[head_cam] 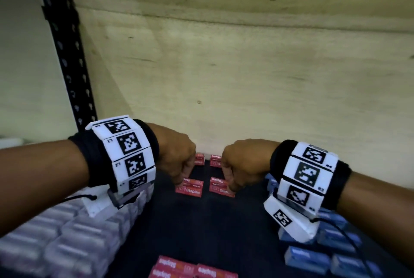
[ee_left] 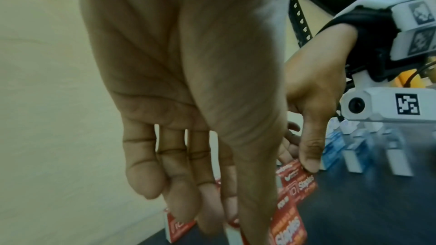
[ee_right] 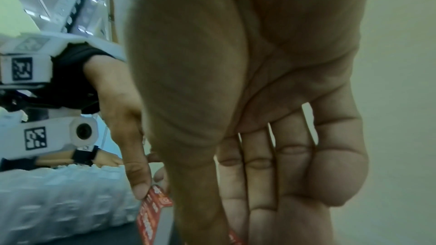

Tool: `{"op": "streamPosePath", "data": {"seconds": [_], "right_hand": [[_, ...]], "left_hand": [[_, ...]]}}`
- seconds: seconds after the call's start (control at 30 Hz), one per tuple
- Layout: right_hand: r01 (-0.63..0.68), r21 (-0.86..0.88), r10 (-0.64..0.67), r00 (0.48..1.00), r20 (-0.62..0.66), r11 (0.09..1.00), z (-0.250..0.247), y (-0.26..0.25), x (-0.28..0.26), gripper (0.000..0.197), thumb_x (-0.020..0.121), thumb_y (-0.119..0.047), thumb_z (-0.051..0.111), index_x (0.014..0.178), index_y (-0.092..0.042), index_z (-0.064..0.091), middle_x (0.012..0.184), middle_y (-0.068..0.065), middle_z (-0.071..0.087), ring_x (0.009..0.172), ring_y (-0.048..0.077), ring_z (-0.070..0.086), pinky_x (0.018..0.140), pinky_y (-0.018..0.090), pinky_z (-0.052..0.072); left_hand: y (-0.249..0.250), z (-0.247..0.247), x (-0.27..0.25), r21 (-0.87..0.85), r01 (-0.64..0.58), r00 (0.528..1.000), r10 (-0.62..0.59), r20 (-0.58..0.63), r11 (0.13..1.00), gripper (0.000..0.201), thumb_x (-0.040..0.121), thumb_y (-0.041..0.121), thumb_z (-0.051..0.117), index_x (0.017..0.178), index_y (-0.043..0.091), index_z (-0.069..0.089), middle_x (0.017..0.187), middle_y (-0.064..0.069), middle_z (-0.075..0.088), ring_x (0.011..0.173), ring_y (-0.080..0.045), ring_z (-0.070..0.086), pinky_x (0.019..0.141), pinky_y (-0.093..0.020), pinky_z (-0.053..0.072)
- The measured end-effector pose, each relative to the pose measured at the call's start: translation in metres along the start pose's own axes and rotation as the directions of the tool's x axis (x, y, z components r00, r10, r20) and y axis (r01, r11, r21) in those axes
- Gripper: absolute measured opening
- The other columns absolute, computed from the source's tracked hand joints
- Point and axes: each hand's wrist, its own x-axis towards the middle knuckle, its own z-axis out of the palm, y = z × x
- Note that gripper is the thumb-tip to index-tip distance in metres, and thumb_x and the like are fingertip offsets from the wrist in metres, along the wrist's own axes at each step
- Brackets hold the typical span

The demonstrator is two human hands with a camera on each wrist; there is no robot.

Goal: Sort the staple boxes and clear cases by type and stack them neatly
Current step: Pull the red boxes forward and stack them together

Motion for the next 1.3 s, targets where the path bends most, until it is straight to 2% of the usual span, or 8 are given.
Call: {"op": "streamPosePath", "data": {"seconds": [0.27, 0.4, 0.57, 0.73, 0.97, 1.1, 1.23, 1.3], "right_hand": [[0.074, 0.064, -0.082, 0.989, 0.124, 0.995, 0.023, -0.030, -0.057, 0.013, 0.085, -0.029, 0.073, 0.092, -0.018, 0.075, 0.086, -0.003, 0.077, 0.072, 0.012, 0.068, 0.066, 0.025, 0.053], [0.085, 0.053, -0.091, 0.988, 0.127, 0.995, 0.028, -0.040, -0.075, 0.011, 0.087, -0.029, 0.071, 0.092, -0.020, 0.075, 0.078, -0.007, 0.074, 0.061, 0.004, 0.061, 0.055, 0.018, 0.044], [0.086, 0.054, -0.093, 0.987, 0.128, 0.995, 0.037, -0.047, -0.087, 0.010, 0.088, -0.029, 0.070, 0.093, -0.022, 0.075, 0.069, -0.013, 0.069, 0.055, -0.001, 0.058, 0.052, 0.015, 0.041], [0.097, 0.093, -0.108, 0.988, 0.111, 0.991, 0.039, -0.049, -0.095, 0.013, 0.091, -0.030, 0.066, 0.096, -0.022, 0.075, 0.082, -0.009, 0.075, 0.063, 0.000, 0.061, 0.058, 0.015, 0.042], [0.119, 0.158, -0.136, 0.986, 0.098, 0.980, 0.041, -0.053, -0.100, 0.016, 0.094, -0.023, 0.062, 0.105, -0.022, 0.073, 0.093, -0.007, 0.076, 0.072, 0.002, 0.065, 0.069, 0.016, 0.050], [0.136, 0.143, -0.148, 0.986, 0.078, 0.980, 0.041, -0.056, -0.102, 0.019, 0.094, -0.023, 0.062, 0.110, -0.024, 0.072, 0.094, -0.010, 0.075, 0.084, 0.006, 0.069, 0.082, 0.022, 0.054], [0.142, 0.143, -0.156, 0.983, 0.093, 0.979, 0.040, -0.054, -0.107, 0.030, 0.090, -0.020, 0.067, 0.119, -0.028, 0.066, 0.089, -0.013, 0.068, 0.068, -0.002, 0.054, 0.063, 0.015, 0.042], [0.151, 0.162, -0.171, 0.978, 0.119, 0.975, 0.041, -0.053, -0.109, 0.036, 0.086, -0.023, 0.073, 0.121, -0.028, 0.064, 0.093, -0.012, 0.072, 0.070, -0.004, 0.056, 0.064, 0.016, 0.040]], "left_hand": [[0.016, 0.028, -0.052, -0.047, -0.040, 0.995, 0.044, 0.085, 0.998, 0.018, 0.084, 0.031, 0.073, 0.102, 0.027, 0.073, 0.087, 0.013, 0.072, 0.071, 0.000, 0.058, 0.078, -0.024, 0.050], [0.021, 0.035, -0.071, -0.065, -0.048, 0.993, 0.054, 0.108, 0.997, 0.016, 0.084, 0.032, 0.073, 0.100, 0.029, 0.073, 0.089, 0.013, 0.074, 0.077, -0.001, 0.063, 0.080, -0.024, 0.052], [0.025, 0.045, -0.084, -0.102, -0.034, 0.994, 0.045, 0.102, 0.994, 0.016, 0.084, 0.033, 0.073, 0.100, 0.027, 0.073, 0.089, 0.010, 0.075, 0.073, -0.002, 0.064, 0.068, -0.017, 0.048], [0.030, 0.051, -0.090, -0.131, -0.046, 0.995, 0.057, 0.086, 0.990, 0.016, 0.086, 0.033, 0.072, 0.101, 0.030, 0.072, 0.075, 0.015, 0.068, 0.071, -0.002, 0.062, 0.067, -0.018, 0.047], [0.037, 0.050, -0.090, -0.153, -0.074, 0.993, 0.088, 0.084, 0.985, 0.023, 0.086, 0.022, 0.069, 0.108, 0.031, 0.070, 0.094, 0.009, 0.074, 0.087, -0.009, 0.069, 0.077, -0.023, 0.053], [0.040, 0.048, -0.089, -0.141, -0.080, 0.991, 0.094, 0.092, 0.987, 0.027, 0.086, 0.016, 0.068, 0.109, 0.030, 0.068, 0.086, 0.013, 0.071, 0.071, 0.002, 0.062, 0.062, -0.012, 0.044], [0.038, 0.049, -0.088, -0.146, -0.079, 0.985, 0.100, 0.139, 0.986, 0.034, 0.083, 0.014, 0.073, 0.111, 0.030, 0.066, 0.089, 0.013, 0.073, 0.057, 0.014, 0.055, 0.058, -0.011, 0.039], [0.037, 0.050, -0.088, -0.150, -0.083, 0.982, 0.106, 0.154, 0.985, 0.035, 0.080, 0.018, 0.077, 0.111, 0.030, 0.065, 0.096, 0.010, 0.074, 0.056, 0.017, 0.055, 0.057, -0.011, 0.038]]}}
